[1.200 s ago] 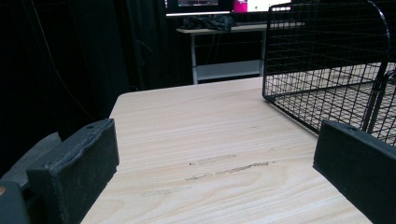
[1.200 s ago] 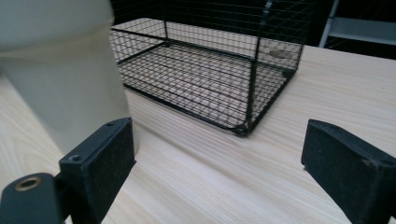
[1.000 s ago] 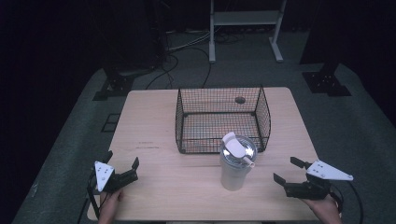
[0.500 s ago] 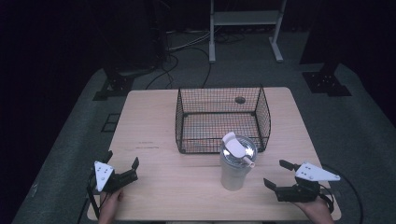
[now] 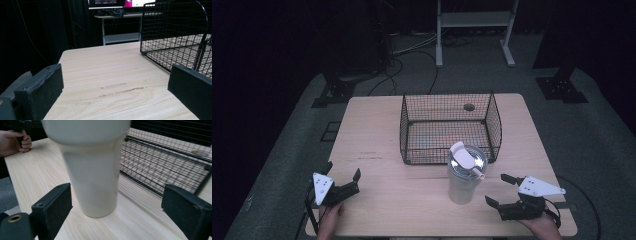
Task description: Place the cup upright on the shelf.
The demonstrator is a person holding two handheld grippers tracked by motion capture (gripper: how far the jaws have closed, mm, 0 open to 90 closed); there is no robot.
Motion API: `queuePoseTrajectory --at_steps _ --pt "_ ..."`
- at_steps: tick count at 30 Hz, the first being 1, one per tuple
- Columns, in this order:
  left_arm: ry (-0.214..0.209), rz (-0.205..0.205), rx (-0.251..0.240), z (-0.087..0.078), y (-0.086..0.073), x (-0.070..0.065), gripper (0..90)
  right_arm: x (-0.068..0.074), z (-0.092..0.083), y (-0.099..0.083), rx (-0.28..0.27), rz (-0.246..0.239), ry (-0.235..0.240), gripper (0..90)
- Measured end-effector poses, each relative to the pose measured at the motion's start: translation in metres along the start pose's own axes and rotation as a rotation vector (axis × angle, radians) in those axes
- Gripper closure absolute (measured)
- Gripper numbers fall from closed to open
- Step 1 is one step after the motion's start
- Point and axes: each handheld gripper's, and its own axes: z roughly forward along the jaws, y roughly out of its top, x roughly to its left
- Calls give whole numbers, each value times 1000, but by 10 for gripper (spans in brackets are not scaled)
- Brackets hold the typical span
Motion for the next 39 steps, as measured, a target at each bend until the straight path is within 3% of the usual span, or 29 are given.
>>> queuePoseTrajectory --at_steps 17,39 --pt "-2 2 -1 0 0 0 0 20 24 10 -8 -26 83 39" --pt "-2 -12 -3 -1 0 1 0 23 58 11 -91 -1 76 23"
